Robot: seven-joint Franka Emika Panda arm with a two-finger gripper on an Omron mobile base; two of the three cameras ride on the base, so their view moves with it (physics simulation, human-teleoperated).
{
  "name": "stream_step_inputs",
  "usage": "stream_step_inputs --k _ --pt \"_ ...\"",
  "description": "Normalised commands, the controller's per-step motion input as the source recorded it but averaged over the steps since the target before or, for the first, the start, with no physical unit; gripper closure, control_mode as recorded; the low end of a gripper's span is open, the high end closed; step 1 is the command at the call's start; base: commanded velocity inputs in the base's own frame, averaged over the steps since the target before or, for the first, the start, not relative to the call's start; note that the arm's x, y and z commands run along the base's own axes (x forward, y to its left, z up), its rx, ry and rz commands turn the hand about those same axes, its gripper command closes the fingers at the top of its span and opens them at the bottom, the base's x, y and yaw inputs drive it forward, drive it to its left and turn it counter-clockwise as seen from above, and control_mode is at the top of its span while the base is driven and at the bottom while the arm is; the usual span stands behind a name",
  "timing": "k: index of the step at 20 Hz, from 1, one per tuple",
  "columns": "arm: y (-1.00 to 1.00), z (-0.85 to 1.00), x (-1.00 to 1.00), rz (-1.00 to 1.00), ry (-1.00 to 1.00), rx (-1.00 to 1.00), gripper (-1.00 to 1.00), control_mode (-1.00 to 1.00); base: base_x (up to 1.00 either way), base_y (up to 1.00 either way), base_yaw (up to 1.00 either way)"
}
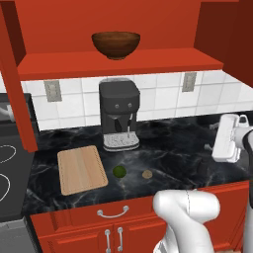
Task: Open the cabinet. Place the bowl and condiment on the counter. Then place the lime and garlic on the cutting board.
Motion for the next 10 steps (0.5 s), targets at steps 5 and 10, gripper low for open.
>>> stream_step_inputs --k 5,10 --pt "0.29 0.00 -0.30 0.02 -0.10 -0.11 -1.00 -1.00 0.00 0.00 0.00" --pt "0.51 0.16 -0.18 0.00 -0.11 -0.12 -1.00 -1.00 0.00 0.00 0.00"
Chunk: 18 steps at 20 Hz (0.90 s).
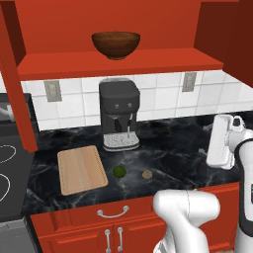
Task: Open the cabinet. Place the bowl and condiment on the counter. Then place the lime and garlic on the cutting board.
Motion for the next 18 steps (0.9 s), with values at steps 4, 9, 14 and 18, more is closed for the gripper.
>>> stream_step_inputs --k 4,9,14,18 --pt "0.54 0.39 -0.13 0.00 -0.15 -0.15 -1.00 -1.00 0.00 0.00 0.00" --pt "0.42 0.44 -0.02 0.00 -0.13 -0.15 -1.00 -1.00 0.00 0.00 0.00" --pt "0.21 0.33 -0.02 0.00 -0.09 -0.17 -1.00 -1.00 0.00 0.00 0.00" --pt "0.01 0.23 0.00 0.00 -0.06 -0.23 -1.00 -1.00 0.00 0.00 0.00"
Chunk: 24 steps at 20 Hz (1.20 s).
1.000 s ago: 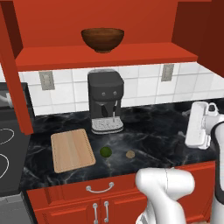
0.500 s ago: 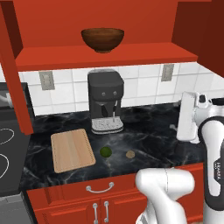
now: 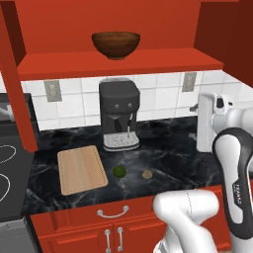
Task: Open the cabinet. Place the bowl and condiment on the counter. Then place the lime and garlic on the cutting board.
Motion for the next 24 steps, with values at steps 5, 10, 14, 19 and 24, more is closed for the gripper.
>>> stream_step_inputs --k 5,10,14,19,24 --pt "0.00 0.24 0.00 0.00 -0.03 -0.25 -1.00 -1.00 0.00 0.00 0.00" --pt "0.00 0.28 0.00 0.02 0.00 -0.21 -1.00 -1.00 0.00 0.00 0.00" --pt "0.00 0.33 0.00 0.05 -0.01 -0.18 -1.00 -1.00 0.00 0.00 0.00" --pt "0.00 0.28 0.00 0.05 -0.04 -0.17 -1.00 -1.00 0.00 0.00 0.00" --pt "0.00 0.20 0.00 0.05 -0.11 -0.13 -1.00 -1.00 0.00 0.00 0.00"
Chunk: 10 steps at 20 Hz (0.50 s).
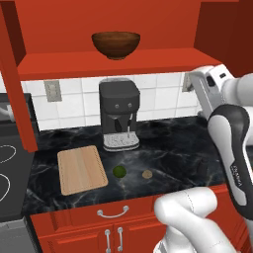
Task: Open the cabinet. Place the bowl and condiment on the counter. Then place the lime and garlic on the cutting board.
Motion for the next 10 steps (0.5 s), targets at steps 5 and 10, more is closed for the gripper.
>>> stream_step_inputs --k 5,10 --pt "0.00 0.23 0.00 0.05 -0.03 -0.04 -1.00 -1.00 0.00 0.00 0.00" --pt "0.00 0.27 0.00 0.04 -0.05 -0.01 -1.00 -1.00 0.00 0.00 0.00"
